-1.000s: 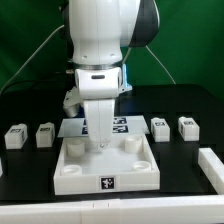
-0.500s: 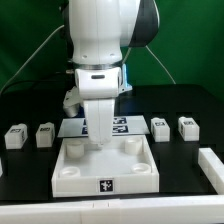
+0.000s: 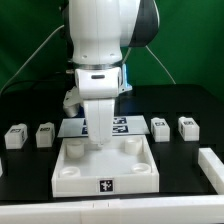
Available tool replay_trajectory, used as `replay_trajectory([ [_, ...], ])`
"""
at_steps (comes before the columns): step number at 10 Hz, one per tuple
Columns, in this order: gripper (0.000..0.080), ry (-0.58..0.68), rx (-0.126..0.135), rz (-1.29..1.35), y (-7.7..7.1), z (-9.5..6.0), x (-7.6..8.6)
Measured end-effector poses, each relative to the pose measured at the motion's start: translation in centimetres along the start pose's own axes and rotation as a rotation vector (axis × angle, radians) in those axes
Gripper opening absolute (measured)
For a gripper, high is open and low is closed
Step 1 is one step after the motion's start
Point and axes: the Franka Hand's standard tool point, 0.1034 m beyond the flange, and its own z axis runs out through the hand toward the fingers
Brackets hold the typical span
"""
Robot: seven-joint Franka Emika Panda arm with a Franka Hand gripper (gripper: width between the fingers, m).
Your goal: Assemble one leg
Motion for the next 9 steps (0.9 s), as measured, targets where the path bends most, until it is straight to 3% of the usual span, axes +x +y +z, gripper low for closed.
replay_trajectory([
  [2, 0.0060, 0.003, -0.011, -0.004, 1.1, -0.2, 0.7],
  [6, 0.0060, 0.032, -0.049, 0.018, 4.8, -0.3, 5.3],
  [9, 0.0060, 0.042, -0.058, 0.015, 6.0, -0.3, 7.5],
])
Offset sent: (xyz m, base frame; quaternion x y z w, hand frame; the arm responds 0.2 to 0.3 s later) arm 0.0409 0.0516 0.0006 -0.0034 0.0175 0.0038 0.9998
